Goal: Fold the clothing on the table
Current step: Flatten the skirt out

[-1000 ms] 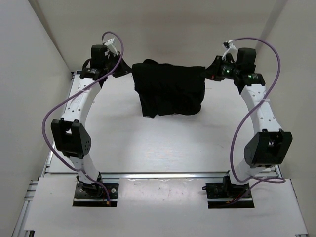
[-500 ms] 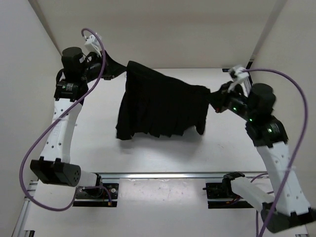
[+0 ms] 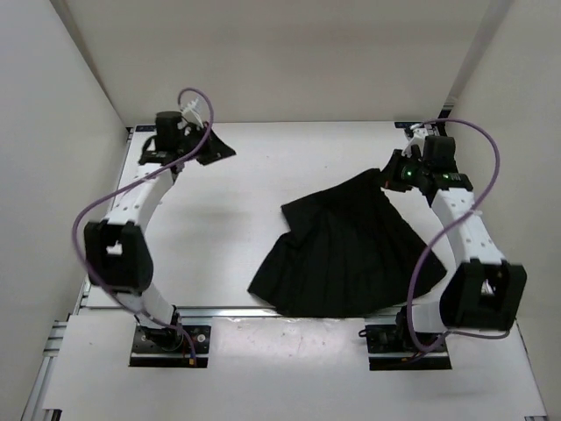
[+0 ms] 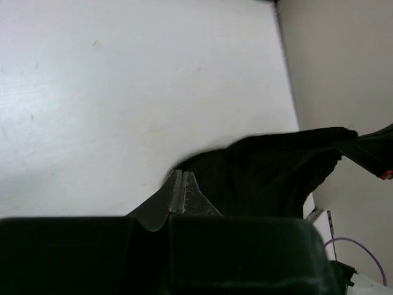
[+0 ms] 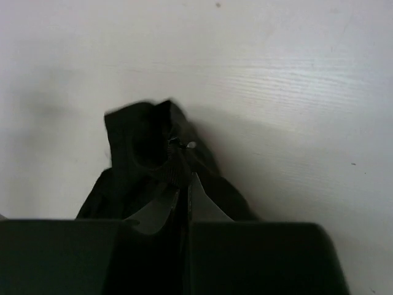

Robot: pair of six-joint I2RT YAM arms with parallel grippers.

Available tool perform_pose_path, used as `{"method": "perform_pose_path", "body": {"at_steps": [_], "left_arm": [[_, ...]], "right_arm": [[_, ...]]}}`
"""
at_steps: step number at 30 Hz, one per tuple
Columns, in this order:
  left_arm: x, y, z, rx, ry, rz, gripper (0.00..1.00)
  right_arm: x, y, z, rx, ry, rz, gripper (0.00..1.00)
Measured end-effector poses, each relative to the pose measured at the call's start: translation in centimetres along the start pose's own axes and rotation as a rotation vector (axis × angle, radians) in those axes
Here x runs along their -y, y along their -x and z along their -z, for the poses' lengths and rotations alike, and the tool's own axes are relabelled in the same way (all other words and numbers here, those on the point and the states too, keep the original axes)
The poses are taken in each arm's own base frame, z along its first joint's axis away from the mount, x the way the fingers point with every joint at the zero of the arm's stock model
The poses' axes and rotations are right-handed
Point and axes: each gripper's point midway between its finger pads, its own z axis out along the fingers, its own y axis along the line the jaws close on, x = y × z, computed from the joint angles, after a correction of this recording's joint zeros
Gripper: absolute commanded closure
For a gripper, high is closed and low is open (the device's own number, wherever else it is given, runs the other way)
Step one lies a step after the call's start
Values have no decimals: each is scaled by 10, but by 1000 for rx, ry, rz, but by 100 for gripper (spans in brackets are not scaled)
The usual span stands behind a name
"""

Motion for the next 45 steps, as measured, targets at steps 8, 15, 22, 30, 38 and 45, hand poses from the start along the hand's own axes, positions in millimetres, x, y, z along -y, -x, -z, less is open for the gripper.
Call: {"method": "perform_pose_path", "body": {"at_steps": [8,15,22,30,38,45], "left_arm": [[-73,-107,-70,-240,99,111,1],[-61,-146,-80,-250,13,121,2],[-60,-152,-120,-214,23,149,12],[-17,-189,-176,-282,48,64,18],[-32,-199,-183,-300,189,9,22],[-44,-205,-179,-310,264,-14,29]], "right_arm": [[43,-39,-58,-185,-60,-115,100],[47,-37,-60,-175,-80,-111,100],[50,-36,-63,-186,-106,-108,99],[45,-44,-66,-215,-119,-92,100],[48,-47,-63,-222,-139,-97,100],[49,-50,-54,-218,-156,-98,100]]}}
